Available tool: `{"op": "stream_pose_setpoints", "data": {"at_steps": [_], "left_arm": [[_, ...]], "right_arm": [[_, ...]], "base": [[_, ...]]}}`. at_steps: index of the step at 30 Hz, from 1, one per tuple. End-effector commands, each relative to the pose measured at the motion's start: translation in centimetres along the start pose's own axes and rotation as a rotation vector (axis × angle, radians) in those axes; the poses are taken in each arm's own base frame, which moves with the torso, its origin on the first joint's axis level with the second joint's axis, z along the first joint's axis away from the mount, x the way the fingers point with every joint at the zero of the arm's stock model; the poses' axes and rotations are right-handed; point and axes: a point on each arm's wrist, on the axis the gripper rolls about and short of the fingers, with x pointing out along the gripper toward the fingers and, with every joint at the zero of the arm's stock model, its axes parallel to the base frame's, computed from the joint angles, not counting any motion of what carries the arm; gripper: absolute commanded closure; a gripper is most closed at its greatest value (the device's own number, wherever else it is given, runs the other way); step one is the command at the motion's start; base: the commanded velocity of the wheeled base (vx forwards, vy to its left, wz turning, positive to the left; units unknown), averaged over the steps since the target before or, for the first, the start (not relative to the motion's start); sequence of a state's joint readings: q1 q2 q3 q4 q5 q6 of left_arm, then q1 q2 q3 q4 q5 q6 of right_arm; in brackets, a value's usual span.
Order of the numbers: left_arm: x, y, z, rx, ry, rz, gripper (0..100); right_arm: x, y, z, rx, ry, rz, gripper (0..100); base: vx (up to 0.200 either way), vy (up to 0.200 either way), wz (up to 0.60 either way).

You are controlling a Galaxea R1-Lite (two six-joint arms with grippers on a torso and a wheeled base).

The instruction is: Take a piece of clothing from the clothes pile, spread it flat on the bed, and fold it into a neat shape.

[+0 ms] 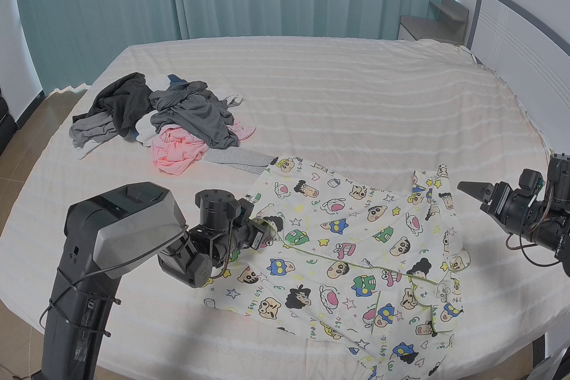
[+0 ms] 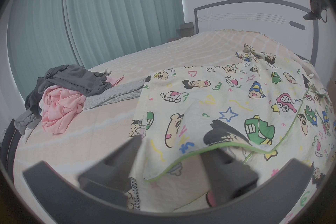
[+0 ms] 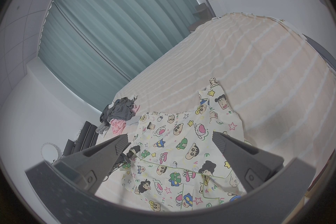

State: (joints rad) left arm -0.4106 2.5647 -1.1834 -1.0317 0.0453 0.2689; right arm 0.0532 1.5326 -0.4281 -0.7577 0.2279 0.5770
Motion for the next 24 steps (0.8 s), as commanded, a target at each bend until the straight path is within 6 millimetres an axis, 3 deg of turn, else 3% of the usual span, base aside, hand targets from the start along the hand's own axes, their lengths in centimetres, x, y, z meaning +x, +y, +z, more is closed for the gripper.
{"op": "stream_pose_setpoints", "data": {"at_steps": [1,15,24], "left_arm": [[0.2,-0.1,-0.5,0.004,0.009,0.002,100],[-1.2,1.9,-0.4,0.047,0.013,0.050,100],[-1.6,1.5,-0.9,0.083,0.025,0.045,100]], "right_arm": [[0.1,0.0,-0.1,0.001,0.004,-0.001,0],[0.0,0.0,-0.1,0.002,0.002,-0.002,0],[-0.1,0.0,-0.1,0.001,0.001,-0.001,0]], "base": [[0.000,0.000,0.00],[0.000,0.000,0.00],[0.000,0.000,0.00]]}}
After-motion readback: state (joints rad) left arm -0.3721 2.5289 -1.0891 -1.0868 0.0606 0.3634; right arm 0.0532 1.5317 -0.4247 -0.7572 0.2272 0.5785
